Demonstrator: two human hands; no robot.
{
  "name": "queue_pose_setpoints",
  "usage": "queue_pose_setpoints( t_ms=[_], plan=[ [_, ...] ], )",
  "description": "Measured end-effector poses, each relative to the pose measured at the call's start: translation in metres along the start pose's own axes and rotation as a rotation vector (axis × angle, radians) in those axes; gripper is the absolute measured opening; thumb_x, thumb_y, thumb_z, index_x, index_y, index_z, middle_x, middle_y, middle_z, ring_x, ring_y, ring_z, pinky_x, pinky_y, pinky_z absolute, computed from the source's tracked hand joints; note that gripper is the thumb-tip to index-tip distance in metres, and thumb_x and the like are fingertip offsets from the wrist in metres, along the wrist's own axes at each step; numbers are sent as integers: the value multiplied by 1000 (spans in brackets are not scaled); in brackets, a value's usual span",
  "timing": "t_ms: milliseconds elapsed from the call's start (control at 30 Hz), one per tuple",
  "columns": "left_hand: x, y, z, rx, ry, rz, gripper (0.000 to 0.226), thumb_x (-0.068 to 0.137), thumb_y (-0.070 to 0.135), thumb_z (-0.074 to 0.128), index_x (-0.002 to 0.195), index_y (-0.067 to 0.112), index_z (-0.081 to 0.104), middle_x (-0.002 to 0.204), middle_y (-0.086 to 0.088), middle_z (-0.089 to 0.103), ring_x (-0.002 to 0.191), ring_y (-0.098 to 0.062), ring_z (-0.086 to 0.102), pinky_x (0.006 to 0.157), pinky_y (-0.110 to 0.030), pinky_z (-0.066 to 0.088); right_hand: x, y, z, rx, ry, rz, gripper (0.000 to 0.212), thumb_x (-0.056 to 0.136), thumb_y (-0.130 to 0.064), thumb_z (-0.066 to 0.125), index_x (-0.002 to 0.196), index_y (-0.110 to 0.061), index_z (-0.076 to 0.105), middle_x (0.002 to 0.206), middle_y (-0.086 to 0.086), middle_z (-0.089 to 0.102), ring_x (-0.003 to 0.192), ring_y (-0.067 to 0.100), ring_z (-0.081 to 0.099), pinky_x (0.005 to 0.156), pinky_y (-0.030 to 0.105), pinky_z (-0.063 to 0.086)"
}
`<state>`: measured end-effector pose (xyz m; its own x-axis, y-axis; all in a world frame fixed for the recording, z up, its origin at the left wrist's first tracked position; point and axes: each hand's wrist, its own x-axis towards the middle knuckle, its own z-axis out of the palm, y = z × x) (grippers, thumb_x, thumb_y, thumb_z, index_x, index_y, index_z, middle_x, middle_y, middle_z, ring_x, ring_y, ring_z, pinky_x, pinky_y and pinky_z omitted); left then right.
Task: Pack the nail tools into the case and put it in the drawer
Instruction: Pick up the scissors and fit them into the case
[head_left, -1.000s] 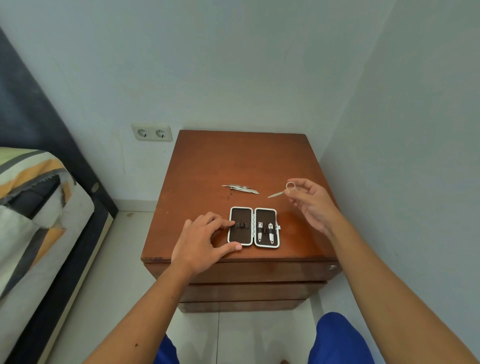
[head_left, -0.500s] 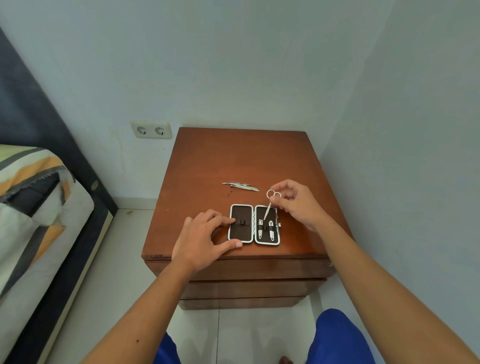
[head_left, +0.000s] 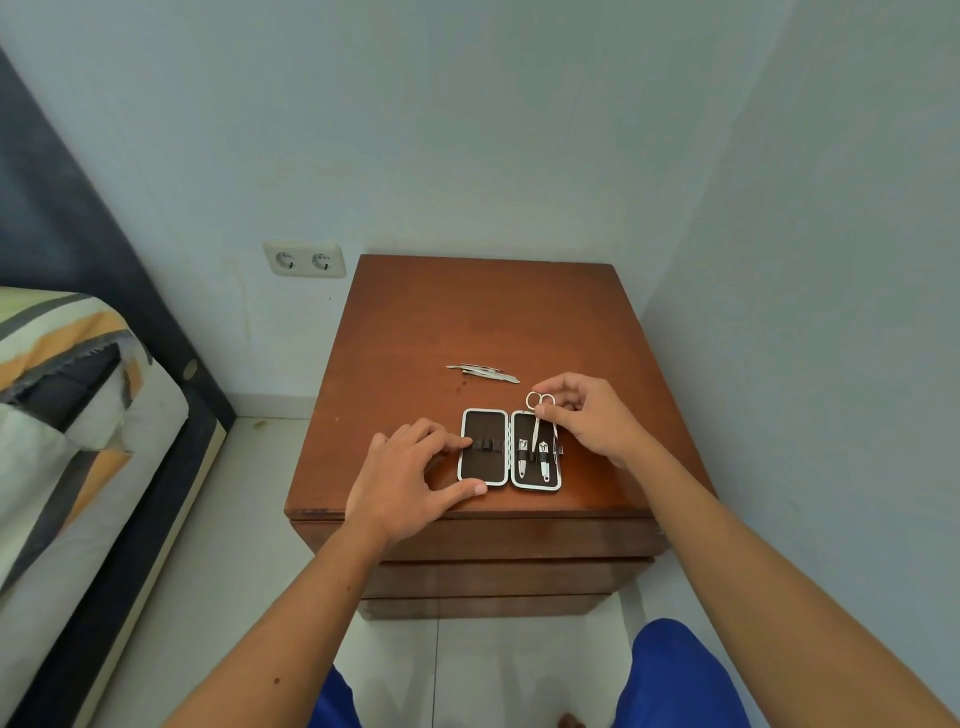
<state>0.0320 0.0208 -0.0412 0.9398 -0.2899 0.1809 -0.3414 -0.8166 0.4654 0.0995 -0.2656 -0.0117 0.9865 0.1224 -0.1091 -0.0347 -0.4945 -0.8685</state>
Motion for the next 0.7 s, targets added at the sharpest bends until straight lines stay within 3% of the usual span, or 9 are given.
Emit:
queue_pose_setpoints(
  t_ms=[133,233,400,567,700],
  plan=[
    [0,0,0,13,2,-4,66,82,90,54,130,47,63,125,27,54,115,-1,52,98,-38,43,-2,-2,2,-48,-30,-25,21,91,-21,82,109,-30,76,85,-7,75,73,0,63,79,29,53],
    [0,1,1,11,7,-3,67,81,90,54,130,45,64,124,27,54,114,-1,52,98,-38,42,-6,-2,3,-204,-39,-84,20,89,-24,84,106,-33,76,77,-10,61,64,6,50,69,28,44],
    [0,1,0,12,0,-2,68,81,91,51,129,45,64,123,28,53,114,0,51,98,-38,42,-22,-6,3,-370,-64,-170,25,90,-34,81,114,-30,77,114,-13,54,77,8,53,74,18,42],
    [-1,2,0,7,13,3,68,81,91,50,127,44,66,120,27,54,112,-1,53,95,-38,41,-37,2,3,-418,-137,-188,57,81,-45,87,133,-32,67,123,-15,46,96,1,52,81,8,40],
    [-2,3,-2,1,7,4,68,81,91,50,127,43,66,121,27,54,112,-2,52,95,-37,41,-40,2,4,-423,-148,-181,63,82,-44,86,139,-28,65,124,-17,48,98,2,53,85,15,41]
  ],
)
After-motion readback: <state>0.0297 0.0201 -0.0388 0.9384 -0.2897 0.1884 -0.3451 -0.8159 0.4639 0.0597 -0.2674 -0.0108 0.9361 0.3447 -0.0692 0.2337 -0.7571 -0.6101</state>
